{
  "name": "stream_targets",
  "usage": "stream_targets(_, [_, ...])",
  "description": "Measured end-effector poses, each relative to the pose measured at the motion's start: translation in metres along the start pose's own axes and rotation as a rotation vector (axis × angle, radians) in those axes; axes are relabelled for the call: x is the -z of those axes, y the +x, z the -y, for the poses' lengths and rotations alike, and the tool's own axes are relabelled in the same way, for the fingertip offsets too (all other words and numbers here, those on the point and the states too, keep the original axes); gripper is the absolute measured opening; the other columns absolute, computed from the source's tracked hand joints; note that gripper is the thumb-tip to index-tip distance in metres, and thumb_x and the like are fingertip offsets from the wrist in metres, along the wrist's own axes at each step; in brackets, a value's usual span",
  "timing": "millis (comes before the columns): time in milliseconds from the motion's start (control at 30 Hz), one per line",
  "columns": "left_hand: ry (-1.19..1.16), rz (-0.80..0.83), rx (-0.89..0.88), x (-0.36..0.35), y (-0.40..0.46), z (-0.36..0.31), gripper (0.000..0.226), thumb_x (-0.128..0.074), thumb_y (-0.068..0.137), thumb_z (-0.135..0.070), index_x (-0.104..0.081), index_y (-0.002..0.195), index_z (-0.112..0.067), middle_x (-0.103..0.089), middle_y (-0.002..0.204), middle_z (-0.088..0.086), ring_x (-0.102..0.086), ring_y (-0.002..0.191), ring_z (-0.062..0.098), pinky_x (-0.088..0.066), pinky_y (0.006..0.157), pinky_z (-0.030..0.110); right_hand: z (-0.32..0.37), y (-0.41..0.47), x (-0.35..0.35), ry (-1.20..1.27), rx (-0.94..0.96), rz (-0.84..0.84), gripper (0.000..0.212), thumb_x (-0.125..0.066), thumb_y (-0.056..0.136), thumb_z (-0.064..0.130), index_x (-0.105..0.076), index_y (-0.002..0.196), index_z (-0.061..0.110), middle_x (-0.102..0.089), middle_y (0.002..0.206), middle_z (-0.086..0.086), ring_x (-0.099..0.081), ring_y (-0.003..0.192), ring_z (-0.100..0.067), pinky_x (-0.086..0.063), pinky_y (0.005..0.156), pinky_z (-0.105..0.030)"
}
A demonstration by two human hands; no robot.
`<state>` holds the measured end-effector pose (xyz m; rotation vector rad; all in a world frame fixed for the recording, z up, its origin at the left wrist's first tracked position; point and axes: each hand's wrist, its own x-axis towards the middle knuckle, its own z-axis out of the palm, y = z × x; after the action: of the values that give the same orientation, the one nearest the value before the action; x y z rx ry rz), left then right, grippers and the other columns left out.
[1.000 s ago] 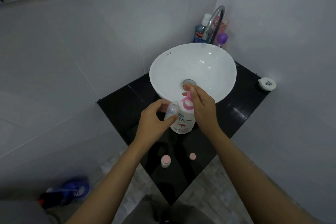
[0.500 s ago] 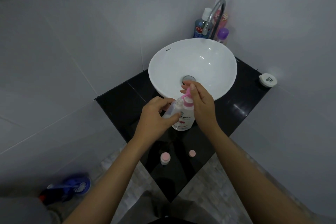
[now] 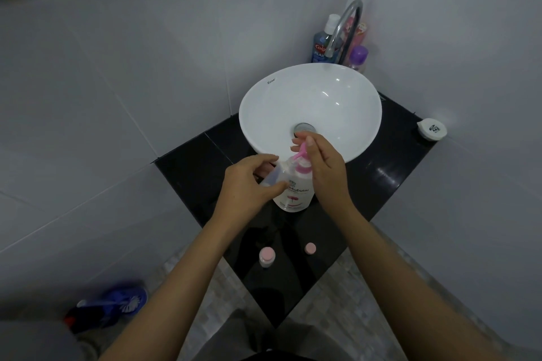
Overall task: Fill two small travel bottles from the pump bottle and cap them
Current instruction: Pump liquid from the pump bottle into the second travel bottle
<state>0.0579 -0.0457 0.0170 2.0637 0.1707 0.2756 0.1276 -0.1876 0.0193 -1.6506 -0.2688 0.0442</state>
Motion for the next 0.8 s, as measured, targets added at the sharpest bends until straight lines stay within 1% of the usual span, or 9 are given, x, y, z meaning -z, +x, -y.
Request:
stream_targets(67, [-0.027,-0.020,0.000,0.0002,0.0017,-0.0009,0.041,-0.082,0.071,-0.031,-0.067,0.108,-0.024,-0.069,0.095,-0.012,-0.063,0.086,-0.002,-0.049,0.072,0.007,0.0004,-0.0003,-0.0003,0.011,-0.006,-0.002,0.027,-0.040,0.102,0.017,-0.063,0.115,0.011,-0.067,0.109,-0.004,-0.064,0.103,-0.011,-0.050,0.078,-0.010])
stream_targets(133, [-0.063,-0.033,-0.006,0.0002,0.0017,-0.0012,0.038,-0.081,0.071,-0.033,-0.067,0.105,-0.026,-0.069,0.097,-0.013,-0.063,0.088,-0.004,-0.049,0.075,0.006,0.0007,-0.0007,-0.0001,0.029,-0.009,-0.002,0.027,-0.041,0.102,0.016,-0.063,0.115,0.008,-0.067,0.110,-0.007,-0.064,0.102,-0.013,-0.050,0.076,-0.010])
stream_targets(233, [-0.173,-0.045,0.024,0.0010,0.0017,-0.0003,0.040,-0.080,0.072,-0.033,-0.069,0.109,-0.022,-0.070,0.103,-0.010,-0.064,0.096,0.000,-0.053,0.080,0.014,0.0001,-0.0009,-0.0004,0.026,-0.008,-0.002,0.027,-0.040,0.102,0.016,-0.063,0.114,0.007,-0.067,0.109,-0.008,-0.063,0.103,-0.014,-0.051,0.077,-0.011])
stream_targets(367, [-0.336,-0.027,0.095,0.0010,0.0008,0.0007,0.038,-0.079,0.072,-0.025,-0.069,0.109,-0.018,-0.070,0.108,-0.004,-0.066,0.100,0.006,-0.055,0.080,0.017,-0.0019,-0.0004,-0.0003,-0.021,-0.001,-0.016,0.027,-0.040,0.102,0.017,-0.064,0.111,0.010,-0.068,0.108,-0.005,-0.064,0.103,-0.016,-0.052,0.088,-0.023])
stream_targets(467, [-0.422,-0.041,0.139,0.0002,-0.0012,0.0019,0.038,-0.079,0.073,-0.019,-0.071,0.109,-0.013,-0.071,0.109,-0.001,-0.067,0.100,0.007,-0.055,0.079,0.017,-0.0022,-0.0006,-0.0010,-0.019,0.000,-0.021,0.025,-0.040,0.102,0.018,-0.065,0.107,0.017,-0.068,0.105,-0.002,-0.064,0.102,-0.015,-0.052,0.090,-0.029])
stream_targets(533, [-0.459,-0.051,0.142,-0.0003,-0.0023,0.0020,0.036,-0.079,0.073,-0.018,-0.071,0.108,-0.013,-0.072,0.107,-0.001,-0.067,0.098,0.005,-0.054,0.075,0.013,-0.0024,-0.0010,-0.0014,-0.016,0.003,-0.023,0.025,-0.040,0.102,0.018,-0.065,0.106,0.018,-0.068,0.105,-0.001,-0.065,0.101,-0.015,-0.052,0.089,-0.027])
stream_targets(633, [-0.491,-0.057,0.149,-0.0009,-0.0036,0.0014,0.034,-0.079,0.072,-0.018,-0.072,0.105,-0.016,-0.072,0.104,-0.003,-0.067,0.097,0.005,-0.054,0.075,0.014,-0.0027,-0.0021,-0.0019,-0.002,0.003,-0.029,0.026,-0.040,0.102,0.018,-0.065,0.107,0.015,-0.069,0.107,-0.005,-0.065,0.102,-0.016,-0.053,0.087,-0.025])
stream_targets(733, [-0.504,-0.061,0.139,-0.0007,-0.0045,-0.0007,0.037,-0.079,0.066,-0.028,-0.072,0.102,-0.019,-0.072,0.103,-0.006,-0.067,0.096,0.003,-0.053,0.074,0.013,-0.0021,-0.0029,-0.0028,0.003,0.005,-0.042,0.026,-0.040,0.102,0.016,-0.066,0.107,0.014,-0.069,0.106,-0.005,-0.065,0.101,-0.015,-0.054,0.086,-0.023])
stream_targets(800, [-0.500,-0.069,0.129,-0.0002,-0.0051,-0.0013,0.041,-0.077,0.063,-0.035,-0.072,0.101,-0.021,-0.072,0.103,-0.006,-0.067,0.097,0.004,-0.054,0.076,0.014,-0.0018,-0.0031,-0.0031,0.001,0.010,-0.048,0.026,-0.040,0.101,0.015,-0.066,0.105,0.015,-0.069,0.105,-0.005,-0.065,0.100,-0.015,-0.054,0.087,-0.024])
